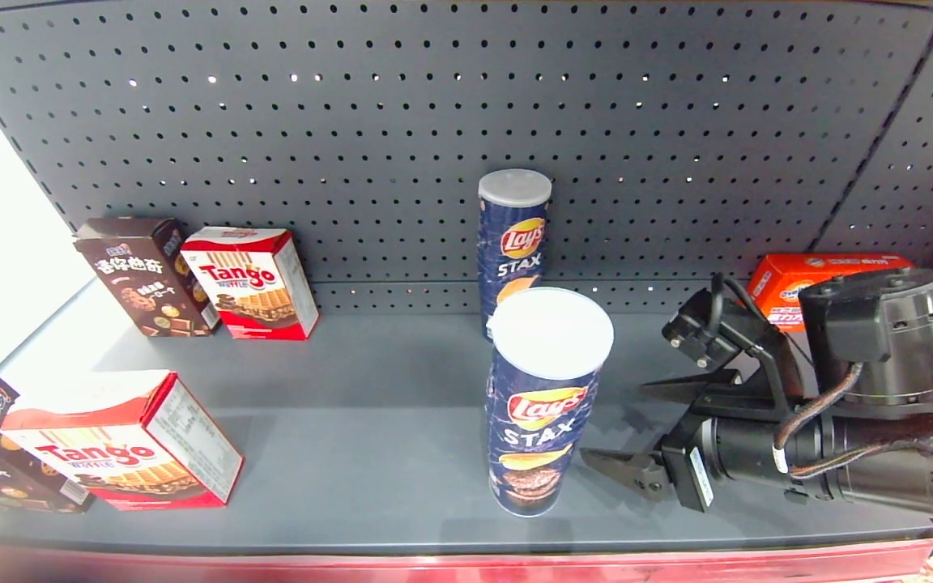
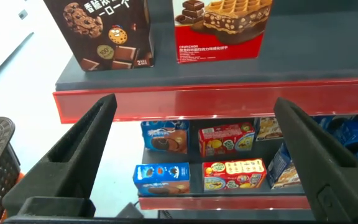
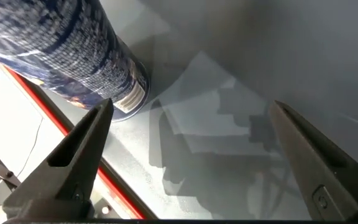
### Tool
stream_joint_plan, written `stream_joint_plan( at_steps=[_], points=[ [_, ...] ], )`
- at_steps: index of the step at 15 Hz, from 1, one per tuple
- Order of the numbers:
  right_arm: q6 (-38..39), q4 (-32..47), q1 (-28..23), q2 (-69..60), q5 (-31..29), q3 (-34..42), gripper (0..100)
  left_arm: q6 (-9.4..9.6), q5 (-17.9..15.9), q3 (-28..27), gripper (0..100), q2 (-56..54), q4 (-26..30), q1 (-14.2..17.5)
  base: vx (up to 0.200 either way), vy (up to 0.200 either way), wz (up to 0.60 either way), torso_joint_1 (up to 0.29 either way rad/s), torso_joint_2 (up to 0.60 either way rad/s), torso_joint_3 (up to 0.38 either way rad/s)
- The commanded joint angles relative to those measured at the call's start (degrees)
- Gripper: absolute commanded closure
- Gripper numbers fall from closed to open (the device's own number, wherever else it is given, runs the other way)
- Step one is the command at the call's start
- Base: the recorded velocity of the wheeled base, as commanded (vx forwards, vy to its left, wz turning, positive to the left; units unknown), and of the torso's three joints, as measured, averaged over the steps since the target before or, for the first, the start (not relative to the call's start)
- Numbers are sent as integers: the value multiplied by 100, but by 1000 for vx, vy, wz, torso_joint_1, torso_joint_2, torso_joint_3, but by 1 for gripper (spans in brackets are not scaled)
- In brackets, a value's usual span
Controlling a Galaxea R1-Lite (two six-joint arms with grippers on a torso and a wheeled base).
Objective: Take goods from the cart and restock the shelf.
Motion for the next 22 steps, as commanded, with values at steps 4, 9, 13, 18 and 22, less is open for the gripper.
stream_joint_plan(
  at_steps=[4, 9, 13, 18, 22],
  points=[
    [-11, -3, 25, -7, 1, -34, 0, 2, 1, 1, 0, 10, -2, -1, 0, 0, 0, 0, 0, 0],
    [-11, -3, 34, 63, 1, -69, 0, -77, 1, 1, 0, 10, -2, -1, 0, 0, 0, 0, 0, 0],
    [-11, -12, 34, 169, 1, -139, 0, -86, 1, 1, 0, 10, -2, -1, 0, 0, 0, 0, 0, 0],
    [-2, -12, -106, -113, -16, -69, 0, -86, -7, 1, 0, 10, -2, -1, 0, 0, 0, 0, 0, 0],
    [-2, -3, -1188, -1203, -157, 1, 0, -86, -7, 1, 0, 10, -2, -1, 0, 0, 0, 0, 0, 0]
  ],
)
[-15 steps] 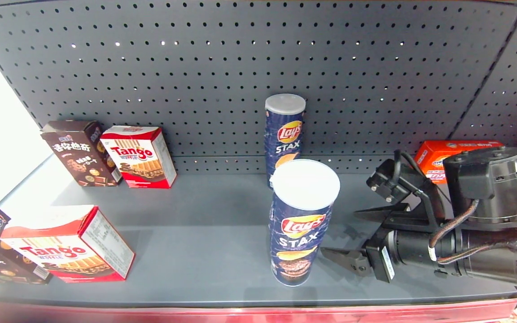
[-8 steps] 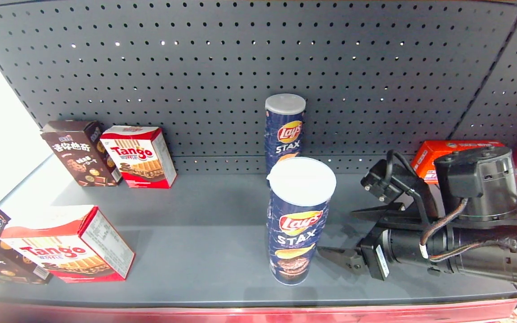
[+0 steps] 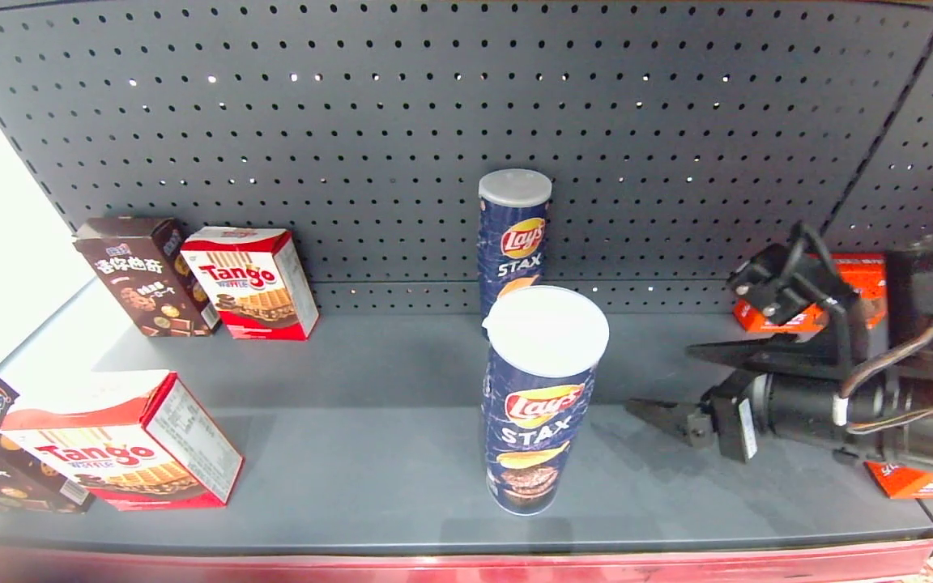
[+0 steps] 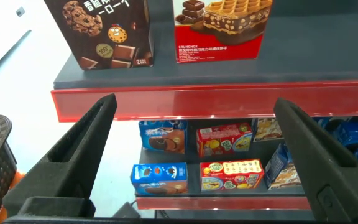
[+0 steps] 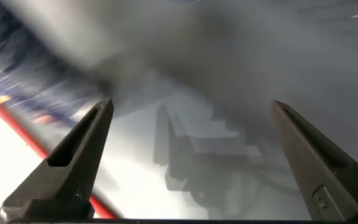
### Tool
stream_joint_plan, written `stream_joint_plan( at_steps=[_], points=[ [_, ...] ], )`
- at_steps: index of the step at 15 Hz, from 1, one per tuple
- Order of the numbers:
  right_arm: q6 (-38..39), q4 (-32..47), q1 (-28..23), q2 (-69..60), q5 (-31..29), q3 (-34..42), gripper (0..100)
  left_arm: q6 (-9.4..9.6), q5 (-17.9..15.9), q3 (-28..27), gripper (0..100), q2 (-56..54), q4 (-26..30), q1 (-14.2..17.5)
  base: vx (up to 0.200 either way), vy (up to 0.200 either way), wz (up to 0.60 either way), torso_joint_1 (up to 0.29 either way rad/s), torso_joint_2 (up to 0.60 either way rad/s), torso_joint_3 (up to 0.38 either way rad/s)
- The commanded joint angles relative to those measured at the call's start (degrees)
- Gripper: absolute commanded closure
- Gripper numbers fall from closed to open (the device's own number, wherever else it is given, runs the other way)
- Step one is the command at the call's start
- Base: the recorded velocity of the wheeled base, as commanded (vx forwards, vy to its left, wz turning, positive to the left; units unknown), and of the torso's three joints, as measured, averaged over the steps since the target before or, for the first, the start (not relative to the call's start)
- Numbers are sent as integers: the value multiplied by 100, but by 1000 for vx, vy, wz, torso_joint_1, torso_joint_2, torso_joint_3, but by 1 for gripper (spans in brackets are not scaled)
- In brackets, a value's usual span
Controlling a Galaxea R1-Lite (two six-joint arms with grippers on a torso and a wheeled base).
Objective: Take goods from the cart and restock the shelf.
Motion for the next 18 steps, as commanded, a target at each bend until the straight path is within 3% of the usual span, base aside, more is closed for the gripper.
stream_joint_plan(
  at_steps=[1, 3, 5, 8, 11, 15, 17, 18],
  points=[
    [-2, 5, -572, -773, -31, 83, 0, -1, 1, 1, 0, 7, -2, 1, 0, 0, 0, 0, 0, 0],
    [16, 58, -1689, -2390, -40, 883, 0, 8, -69, 1, 0, 7, -2, 1, 0, 0, 0, 0, 0, 0],
    [16, 14, -2383, -3550, -190, 1762, 0, 26, -210, 1, 0, 7, 7, -8, 0, 0, 0, 0, 0, 0],
    [7, 58, -2497, -5229, -822, 2949, 0, 43, -210, 10, 0, 7, -2, -8, 0, 0, 0, 0, 0, 0],
    [7, 146, -2585, -6327, -998, 3669, 0, 52, -210, 10, 0, 7, -2, 1, 0, 0, 0, 0, 0, 0],
    [95, 1271, -2682, -7567, -998, 4074, 0, 114, -201, 10, 0, 7, -11, 1, 0, 0, 0, 0, 0, 0],
    [526, 796, -2682, -7575, -972, 4592, 0, 193, -175, 10, 0, 7, -2, 1, 0, 0, 0, 0, 0, 0],
    [569, 1025, -2682, -7575, -805, 4592, 0, 193, -175, 10, 0, 7, -2, -8, 0, 0, 0, 0, 0, 0]
  ],
)
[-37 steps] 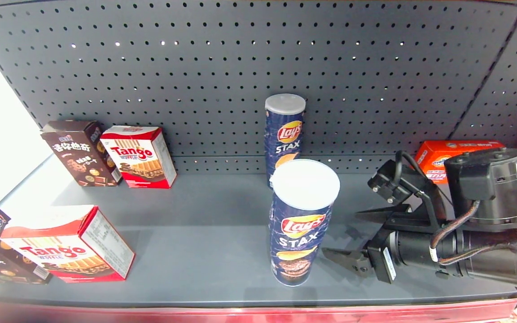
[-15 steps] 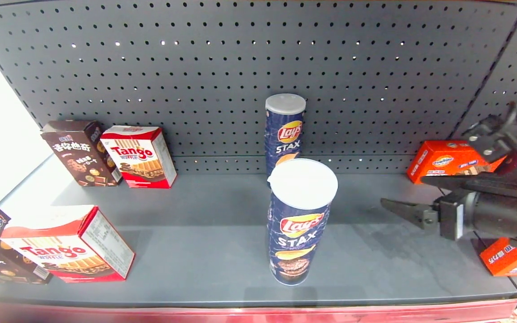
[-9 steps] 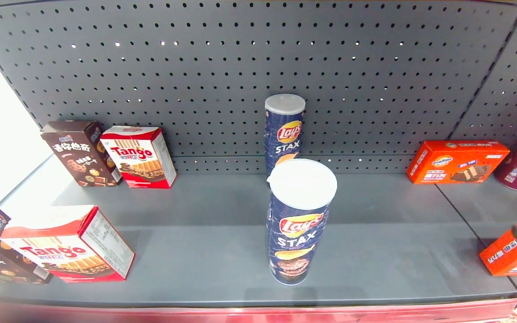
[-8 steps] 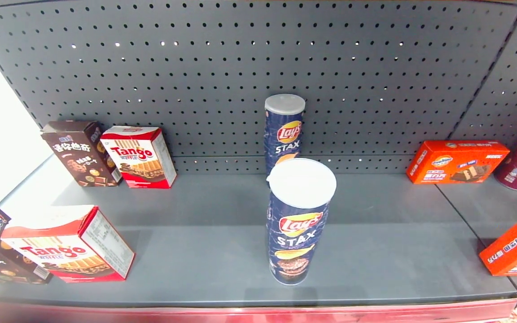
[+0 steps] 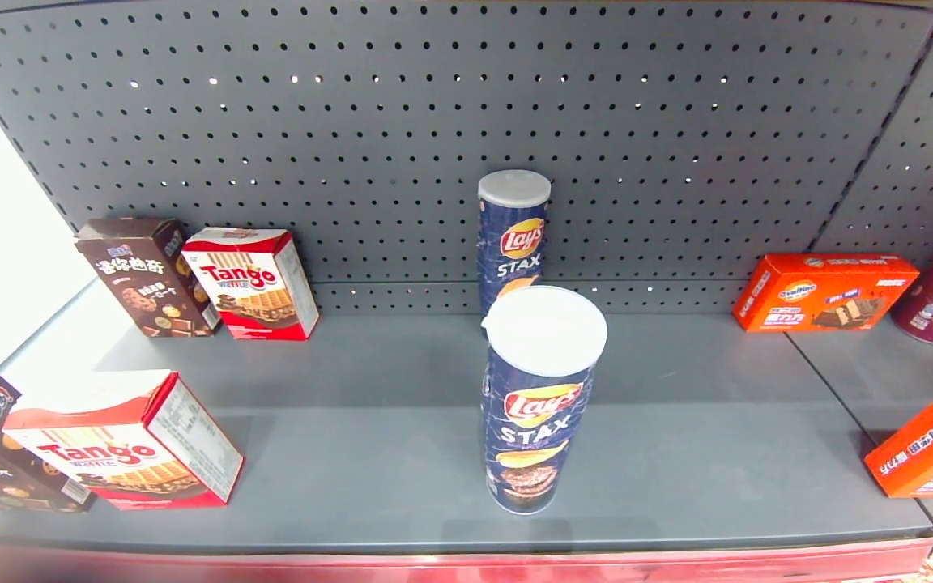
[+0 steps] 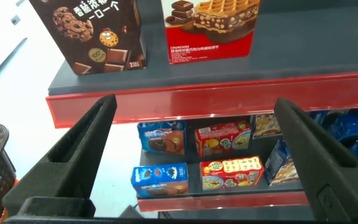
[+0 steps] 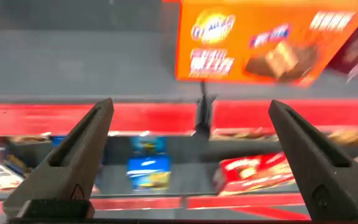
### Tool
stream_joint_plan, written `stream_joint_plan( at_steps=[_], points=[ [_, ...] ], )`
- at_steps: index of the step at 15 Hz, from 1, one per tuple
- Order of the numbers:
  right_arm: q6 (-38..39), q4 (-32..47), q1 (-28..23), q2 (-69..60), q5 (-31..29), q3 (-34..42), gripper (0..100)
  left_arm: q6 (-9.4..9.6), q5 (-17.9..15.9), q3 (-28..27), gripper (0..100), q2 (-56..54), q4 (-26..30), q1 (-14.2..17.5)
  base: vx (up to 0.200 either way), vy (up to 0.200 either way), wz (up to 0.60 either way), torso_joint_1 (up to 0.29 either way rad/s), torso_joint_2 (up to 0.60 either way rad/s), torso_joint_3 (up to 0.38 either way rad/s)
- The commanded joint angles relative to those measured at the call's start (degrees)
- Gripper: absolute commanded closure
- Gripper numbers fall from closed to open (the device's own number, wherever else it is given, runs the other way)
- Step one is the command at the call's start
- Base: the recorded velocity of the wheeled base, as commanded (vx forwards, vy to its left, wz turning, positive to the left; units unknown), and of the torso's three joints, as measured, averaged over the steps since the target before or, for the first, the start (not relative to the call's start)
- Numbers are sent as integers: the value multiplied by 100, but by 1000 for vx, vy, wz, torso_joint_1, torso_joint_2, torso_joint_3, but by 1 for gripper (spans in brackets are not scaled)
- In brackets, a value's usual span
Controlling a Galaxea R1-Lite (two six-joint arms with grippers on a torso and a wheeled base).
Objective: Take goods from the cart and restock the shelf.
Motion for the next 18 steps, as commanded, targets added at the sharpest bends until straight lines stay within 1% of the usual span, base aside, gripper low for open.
stream_joint_plan(
  at_steps=[1, 2, 3, 5, 6, 7, 13, 14, 16, 17, 18],
  points=[
    [49, 91, -15, -279, 368, 179, 0, -3, 1, 0, 0, 7, -2, 2, 0, 0, 0, 0, 0, 0],
    [23, 108, -15, -279, 1071, 179, 0, -3, -17, 0, 0, 7, -2, 2, 0, 0, 0, 0, 0, 0],
    [67, 179, -32, -271, 939, 153, 0, -11, -17, 0, 0, 7, -2, 2, 0, 0, 0, 0, 0, 0],
    [207, 460, -164, -271, 403, 179, 0, -11, -17, 0, 0, 7, -2, 2, 0, 0, 0, 0, 0, 0],
    [172, 469, -164, -271, 412, 179, 0, -11, -17, 0, 0, 7, -2, 2, 0, 0, 0, 0, 0, 0],
    [-48, 478, -155, -262, 447, 170, 0, 6, -17, 0, 0, 7, -2, 2, 0, 0, 0, 0, 0, 0],
    [49, 469, -147, -271, 500, 179, 0, -47, 10, 0, 0, 7, -2, -7, 0, 0, 0, 0, 0, 0],
    [58, 478, -199, -279, 500, 170, 0, -38, 1, 0, 0, 7, -2, 2, 0, 0, 0, 0, 0, 0],
    [110, 495, -700, -526, 491, 170, 0, -29, -8, 0, 0, 7, -2, 2, 0, 0, 0, 0, 0, 0],
    [93, 478, -569, -772, 500, 179, 0, -20, -8, 0, 0, 7, -2, 2, 0, 0, 0, 0, 0, 0],
    [93, 469, -586, -772, 500, 179, 0, -11, -8, 0, 0, 7, -2, 2, 0, 0, 0, 0, 0, 0]
  ],
)
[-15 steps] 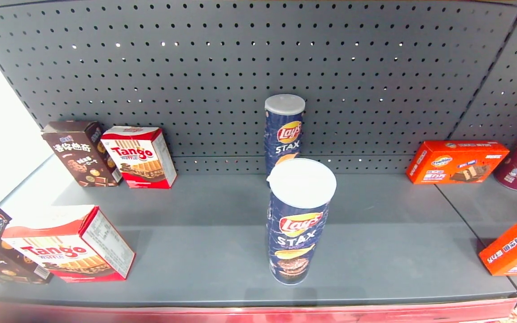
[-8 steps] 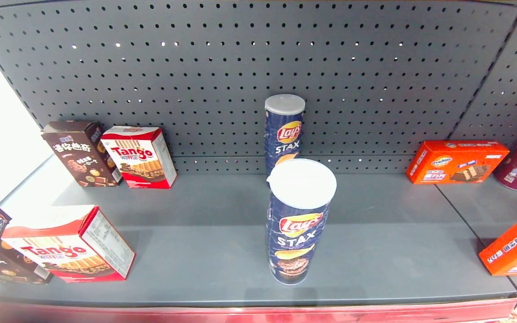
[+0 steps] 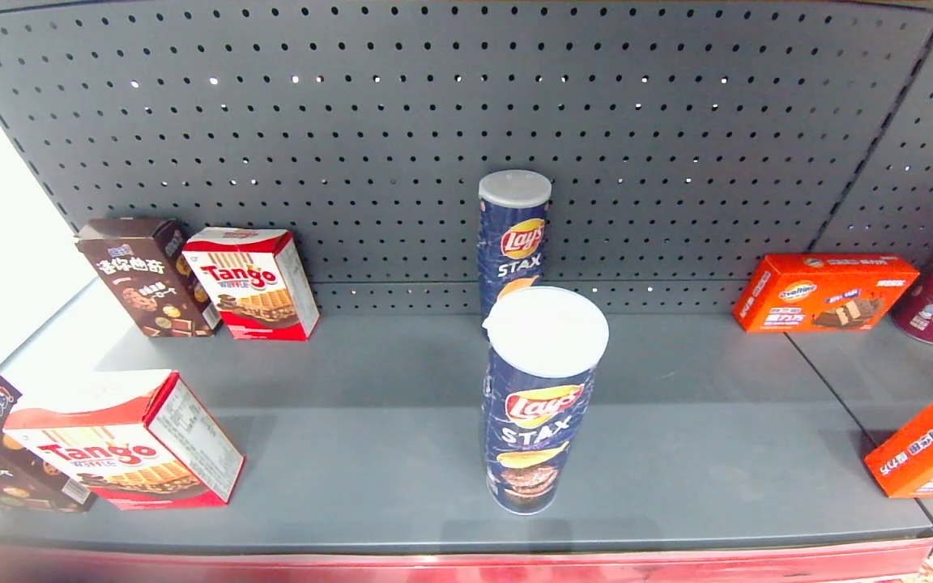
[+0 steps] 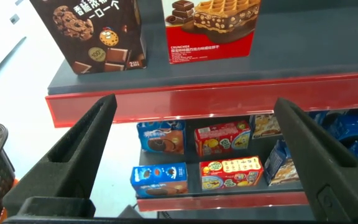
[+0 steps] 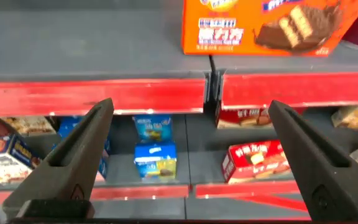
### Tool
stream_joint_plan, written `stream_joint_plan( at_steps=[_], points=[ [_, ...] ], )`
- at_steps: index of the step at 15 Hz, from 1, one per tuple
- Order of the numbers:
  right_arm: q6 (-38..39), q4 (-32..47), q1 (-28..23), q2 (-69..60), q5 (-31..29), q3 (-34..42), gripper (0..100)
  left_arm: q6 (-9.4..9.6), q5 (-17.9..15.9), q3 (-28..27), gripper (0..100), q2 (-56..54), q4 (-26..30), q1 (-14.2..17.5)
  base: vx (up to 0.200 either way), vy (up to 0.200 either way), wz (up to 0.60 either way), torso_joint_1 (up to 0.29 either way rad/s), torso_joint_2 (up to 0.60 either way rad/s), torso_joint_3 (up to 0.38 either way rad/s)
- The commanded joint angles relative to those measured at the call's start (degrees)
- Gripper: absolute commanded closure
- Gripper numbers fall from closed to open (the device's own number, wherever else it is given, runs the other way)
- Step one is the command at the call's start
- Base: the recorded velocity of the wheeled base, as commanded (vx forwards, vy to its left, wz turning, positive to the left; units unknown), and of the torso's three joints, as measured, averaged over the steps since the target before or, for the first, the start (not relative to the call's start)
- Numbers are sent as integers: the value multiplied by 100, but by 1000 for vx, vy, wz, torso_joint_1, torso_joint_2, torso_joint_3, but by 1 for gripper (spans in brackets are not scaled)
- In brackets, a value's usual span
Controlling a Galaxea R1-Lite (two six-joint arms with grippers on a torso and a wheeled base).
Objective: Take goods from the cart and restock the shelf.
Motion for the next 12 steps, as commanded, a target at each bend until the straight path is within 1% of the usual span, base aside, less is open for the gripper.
stream_joint_plan(
  at_steps=[1, 3, 6, 7, 10, 11, 12],
  points=[
    [-10, -10, -7, -186, 9, 5, 0, 8, 18, 0, 0, 7, -2, 1, 0, 0, 0, 0, 0, 0],
    [-10, -10, -7, -186, 9, 5, 0, 8, 36, 0, 0, 7, -2, 1, 0, 0, 0, 0, 0, 0],
    [-10, -10, -7, -186, 9, 5, 0, -44, 45, 0, 0, 7, -2, 1, 0, 0, 0, 0, 0, 0],
    [-27, -10, -7, -186, 53, 5, 0, -27, 97, 0, 0, 7, -2, 1, 0, 0, 0, 0, 0, 0],
    [-10, -10, -16, -186, 53, 5, 0, 26, 53, 0, 0, 7, -2, 1, 0, 0, 0, 0, 0, 0],
    [-10, -10, -16, -186, 53, 5, 0, -36, 71, 0, 0, 7, -2, 1, 0, 0, 0, 0, 0, 0],
    [-10, -10, -7, -186, 53, 5, 0, -53, 62, 0, 0, 7, -2, 1, 0, 0, 0, 0, 0, 0]
  ],
)
